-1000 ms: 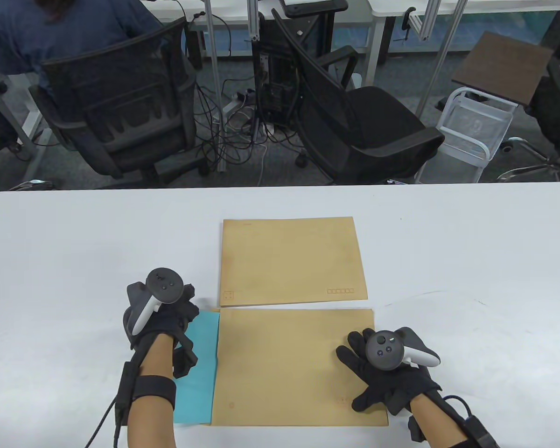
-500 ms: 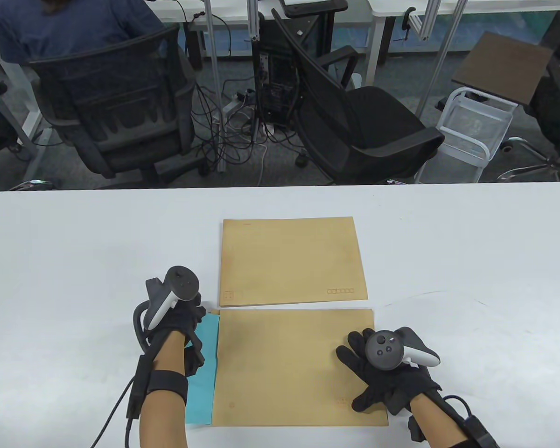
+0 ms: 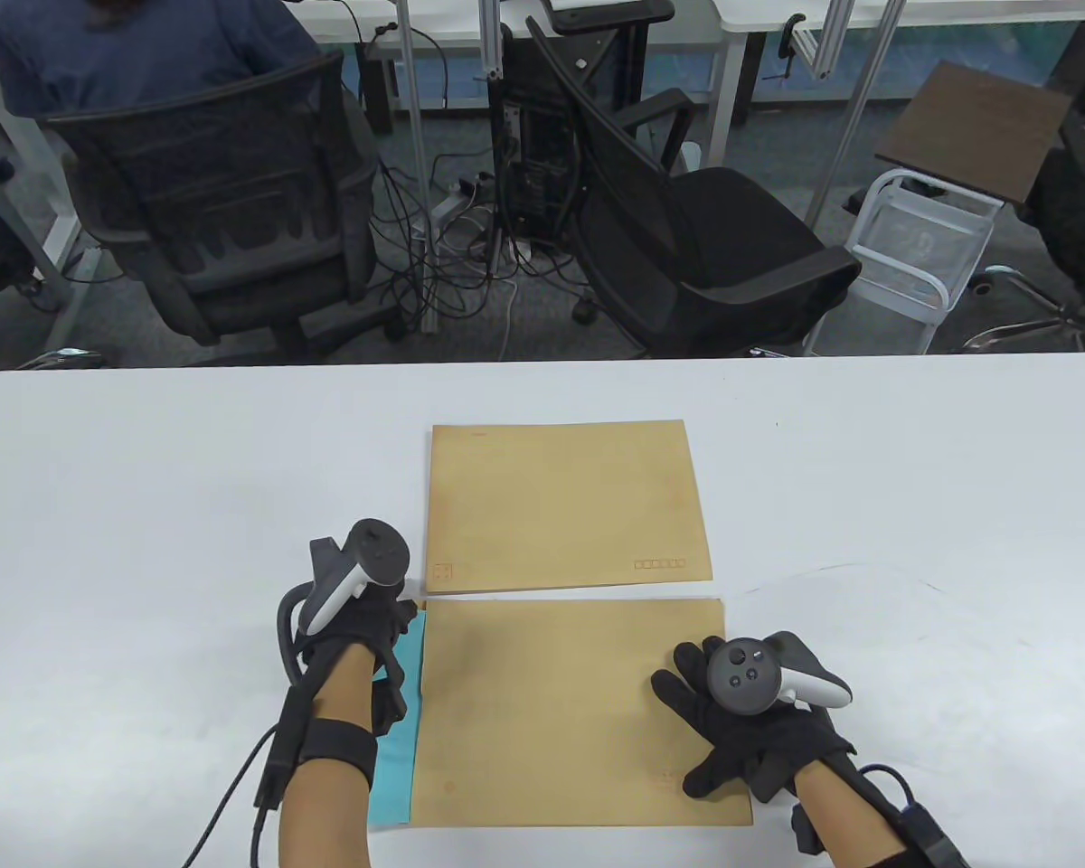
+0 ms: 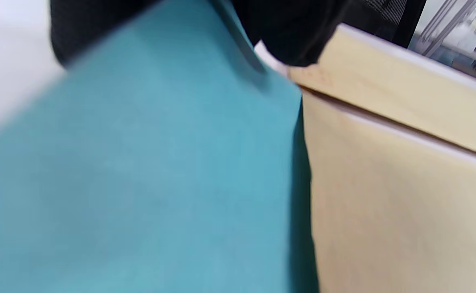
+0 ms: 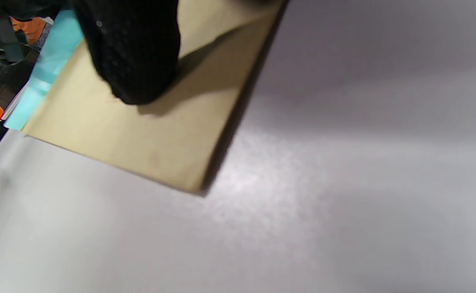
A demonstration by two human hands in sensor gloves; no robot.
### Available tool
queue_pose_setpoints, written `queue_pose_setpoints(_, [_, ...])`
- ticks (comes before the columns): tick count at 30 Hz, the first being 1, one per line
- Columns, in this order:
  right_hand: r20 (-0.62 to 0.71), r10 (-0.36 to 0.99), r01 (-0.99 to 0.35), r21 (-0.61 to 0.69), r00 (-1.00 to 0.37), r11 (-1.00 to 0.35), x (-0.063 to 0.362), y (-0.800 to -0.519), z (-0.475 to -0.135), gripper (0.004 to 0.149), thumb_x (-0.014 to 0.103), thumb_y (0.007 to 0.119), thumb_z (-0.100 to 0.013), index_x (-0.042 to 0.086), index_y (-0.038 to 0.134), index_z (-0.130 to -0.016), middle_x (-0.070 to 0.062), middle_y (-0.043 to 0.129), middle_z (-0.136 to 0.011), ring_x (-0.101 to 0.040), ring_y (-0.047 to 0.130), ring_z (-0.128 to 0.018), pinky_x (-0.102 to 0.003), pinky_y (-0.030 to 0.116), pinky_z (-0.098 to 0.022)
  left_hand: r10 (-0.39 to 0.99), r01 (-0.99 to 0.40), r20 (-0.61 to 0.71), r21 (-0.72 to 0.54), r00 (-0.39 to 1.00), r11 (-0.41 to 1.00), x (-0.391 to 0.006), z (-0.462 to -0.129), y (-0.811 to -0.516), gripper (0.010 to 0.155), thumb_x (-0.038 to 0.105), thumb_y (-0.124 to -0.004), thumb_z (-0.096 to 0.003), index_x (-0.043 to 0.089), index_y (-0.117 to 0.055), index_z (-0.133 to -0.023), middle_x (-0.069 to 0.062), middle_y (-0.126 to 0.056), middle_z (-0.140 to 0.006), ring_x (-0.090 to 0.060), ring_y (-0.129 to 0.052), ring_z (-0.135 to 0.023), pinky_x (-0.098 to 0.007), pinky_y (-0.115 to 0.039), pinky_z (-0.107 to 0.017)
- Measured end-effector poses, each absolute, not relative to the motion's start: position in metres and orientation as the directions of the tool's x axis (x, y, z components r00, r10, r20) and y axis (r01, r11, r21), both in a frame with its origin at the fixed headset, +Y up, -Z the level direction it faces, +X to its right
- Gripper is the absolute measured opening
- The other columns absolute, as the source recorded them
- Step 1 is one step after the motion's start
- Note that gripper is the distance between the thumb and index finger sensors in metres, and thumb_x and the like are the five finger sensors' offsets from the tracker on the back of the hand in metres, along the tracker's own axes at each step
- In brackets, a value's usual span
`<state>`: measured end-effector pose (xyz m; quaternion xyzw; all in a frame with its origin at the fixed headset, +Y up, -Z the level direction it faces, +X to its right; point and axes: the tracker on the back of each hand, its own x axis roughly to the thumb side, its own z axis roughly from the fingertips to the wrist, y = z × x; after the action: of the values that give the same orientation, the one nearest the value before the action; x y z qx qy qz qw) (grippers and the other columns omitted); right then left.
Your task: Stuff flat paper into A4 envelope
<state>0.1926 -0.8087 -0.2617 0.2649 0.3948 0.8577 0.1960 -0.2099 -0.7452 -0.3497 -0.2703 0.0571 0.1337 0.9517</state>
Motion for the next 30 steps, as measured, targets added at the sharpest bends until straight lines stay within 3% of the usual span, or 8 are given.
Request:
queue_pose_setpoints(3, [0.299, 0.547, -0.129, 0.78, -0.782, -0.612, 0.193, -0.809, -0.262, 0.103, 0.037, 0.085, -0.049, 0.02, 0.003, -0.11, -0.011, -0.022, -0.103, -0.039, -0.032, -0.085, -0.068, -0.021, -0.047, 0.14, -0.192, -0.137, -0.529, 0.981, 0.827, -0.214, -0.339, -0.74, 0.085, 0.046, -0.075, -0.0456, 0.015, -0.037, -0.115, -0.026, -0.06, -0.109, -0.04, -0.091, -0.075, -0.054, -0.075, -0.055])
queue_pose_setpoints(6, [0.3, 0.548, -0.13, 0.78, -0.781, -0.612, 0.193, -0.809, -0.262, 0.103, 0.037, 0.085, -0.049, 0.02, 0.003, -0.11, -0.011, -0.022, -0.103, -0.039, -0.032, -0.085, -0.068, -0.021, -0.047, 0.094, -0.145, -0.122, -0.532, 0.988, 0.834, -0.225, -0.322, -0.736, 0.092, 0.052, -0.074, -0.0446, 0.013, -0.03, -0.115, -0.028, -0.053, -0.112, -0.044, -0.087, -0.079, -0.054, -0.074, -0.056])
queue_pose_setpoints(11, [0.299, 0.55, -0.133, 0.779, -0.78, -0.612, 0.193, -0.809, -0.261, 0.103, 0.037, 0.085, -0.049, 0.02, 0.003, -0.11, -0.011, -0.022, -0.103, -0.039, -0.032, -0.085, -0.068, -0.021, -0.047, -0.002, -0.07, -0.126, -0.566, 0.992, 0.821, -0.239, -0.292, -0.734, 0.087, 0.054, -0.071, -0.0465, 0.01, -0.04, -0.115, -0.032, -0.052, -0.112, -0.049, -0.087, -0.079, -0.056, -0.074, -0.055])
queue_pose_setpoints(15, [0.3, 0.551, -0.133, 0.779, -0.779, -0.612, 0.193, -0.809, -0.261, 0.103, 0.037, 0.085, -0.049, 0.02, 0.003, -0.11, -0.011, -0.022, -0.103, -0.039, -0.032, -0.085, -0.068, -0.021, -0.047, 0.046, -0.123, -0.136, -0.635, 0.99, 0.763, -0.237, -0.276, -0.742, 0.083, 0.058, -0.064, -0.0476, 0.011, -0.05, -0.115, -0.034, -0.056, -0.112, -0.054, -0.083, -0.083, -0.06, -0.071, -0.057])
queue_pose_setpoints(19, [0.299, 0.551, -0.135, 0.778, -0.779, -0.613, 0.193, -0.809, -0.261, 0.103, 0.036, 0.085, -0.049, 0.02, 0.003, -0.11, -0.011, -0.022, -0.103, -0.039, -0.032, -0.085, -0.068, -0.021, -0.047, 0.092, -0.171, -0.152, -0.667, 0.984, 0.725, -0.23, -0.272, -0.751, 0.089, 0.06, -0.061, -0.0478, 0.006, -0.042, -0.115, -0.039, -0.043, -0.111, -0.062, -0.068, -0.086, -0.061, -0.064, -0.061])
queue_pose_setpoints(23, [0.299, 0.552, -0.138, 0.775, -0.779, -0.616, 0.193, -0.809, -0.261, 0.103, 0.036, 0.085, -0.049, 0.02, 0.004, -0.11, -0.011, -0.021, -0.104, -0.039, -0.032, -0.085, -0.068, -0.021, -0.047, 0.081, -0.167, -0.157, -0.674, 0.984, 0.72, -0.225, -0.274, -0.754, 0.091, 0.06, -0.063, -0.0477, 0.001, -0.04, -0.114, -0.041, -0.043, -0.109, -0.063, -0.065, -0.085, -0.062, -0.063, -0.061])
queue_pose_setpoints(30, [0.3, 0.558, -0.141, 0.777, -0.774, -0.613, 0.194, -0.809, -0.261, 0.104, 0.035, 0.086, -0.048, 0.02, 0.004, -0.11, -0.011, -0.021, -0.104, -0.04, -0.031, -0.085, -0.068, -0.021, -0.047, 0.081, -0.153, -0.136, -0.686, 0.987, 0.711, -0.219, -0.274, -0.754, 0.093, 0.06, -0.067, -0.0467, 0.004, -0.037, -0.115, -0.04, -0.041, -0.109, -0.062, -0.064, -0.086, -0.062, -0.062, -0.062])
